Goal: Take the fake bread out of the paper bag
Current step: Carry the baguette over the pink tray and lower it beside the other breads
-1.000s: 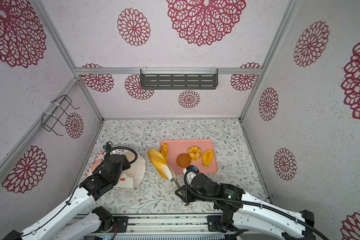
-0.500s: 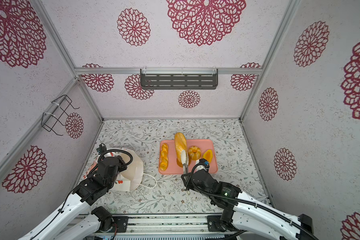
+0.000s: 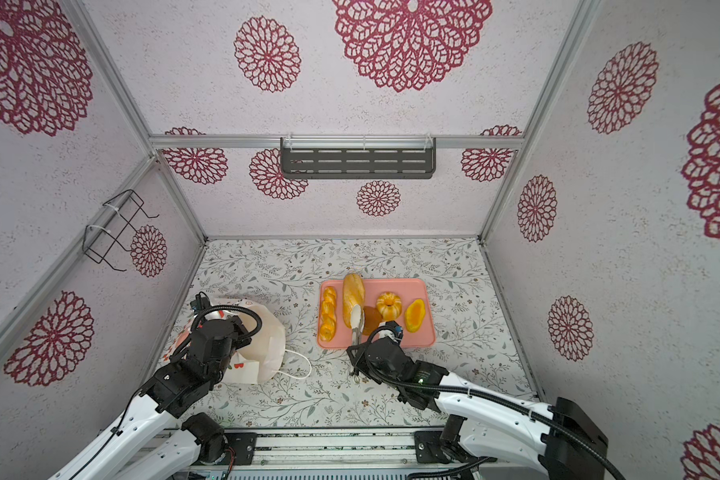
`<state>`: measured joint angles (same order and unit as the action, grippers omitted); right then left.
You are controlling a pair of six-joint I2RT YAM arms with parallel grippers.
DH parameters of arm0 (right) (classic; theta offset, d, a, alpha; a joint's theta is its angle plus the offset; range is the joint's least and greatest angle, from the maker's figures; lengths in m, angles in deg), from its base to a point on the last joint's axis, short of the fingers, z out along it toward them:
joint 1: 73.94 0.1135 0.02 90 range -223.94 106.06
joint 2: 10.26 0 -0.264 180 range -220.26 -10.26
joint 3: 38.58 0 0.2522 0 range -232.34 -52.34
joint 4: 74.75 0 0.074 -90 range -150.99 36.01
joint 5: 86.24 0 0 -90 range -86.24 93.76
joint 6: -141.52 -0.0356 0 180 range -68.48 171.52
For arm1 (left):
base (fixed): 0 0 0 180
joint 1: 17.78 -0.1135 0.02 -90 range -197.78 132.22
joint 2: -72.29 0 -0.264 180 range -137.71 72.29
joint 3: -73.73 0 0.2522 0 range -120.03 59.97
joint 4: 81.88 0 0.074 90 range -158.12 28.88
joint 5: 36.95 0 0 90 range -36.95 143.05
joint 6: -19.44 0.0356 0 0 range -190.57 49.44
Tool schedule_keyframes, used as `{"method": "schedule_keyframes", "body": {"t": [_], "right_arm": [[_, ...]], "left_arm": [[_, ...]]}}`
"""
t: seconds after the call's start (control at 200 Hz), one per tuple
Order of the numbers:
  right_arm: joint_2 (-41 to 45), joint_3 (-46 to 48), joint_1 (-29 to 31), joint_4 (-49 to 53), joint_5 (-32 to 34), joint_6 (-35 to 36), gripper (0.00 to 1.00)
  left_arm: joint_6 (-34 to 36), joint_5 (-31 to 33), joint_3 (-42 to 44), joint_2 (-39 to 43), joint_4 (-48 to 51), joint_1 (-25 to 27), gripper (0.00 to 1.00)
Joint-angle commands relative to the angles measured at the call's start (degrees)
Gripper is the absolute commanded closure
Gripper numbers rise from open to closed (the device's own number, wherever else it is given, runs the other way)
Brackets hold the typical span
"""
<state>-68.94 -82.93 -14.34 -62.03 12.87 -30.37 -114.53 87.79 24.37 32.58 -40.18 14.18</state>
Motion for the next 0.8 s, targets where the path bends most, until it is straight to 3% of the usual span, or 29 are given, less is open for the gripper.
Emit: {"method": "schedule_keyframes", "body": {"t": [0.0,0.62,0.796], "right_arm": [[-2.28,-1.63,0.58,-10.75,0.27,-3.36,1.00],[-9.65,5.36,1.58,-19.71,-1.01,-6.56,1.00],[-8.86,5.19,1.58,-16.50,0.10,-6.00,1.00]], "left_arm": [[1.57,-0.24,0.55,1.10,-0.61,-0.50,1.00],[5.19,-1.98,1.62,5.14,-0.87,-1.42,1.00],[5.87,-2.41,1.06,4.96,-0.79,-1.47,1.00]]}}
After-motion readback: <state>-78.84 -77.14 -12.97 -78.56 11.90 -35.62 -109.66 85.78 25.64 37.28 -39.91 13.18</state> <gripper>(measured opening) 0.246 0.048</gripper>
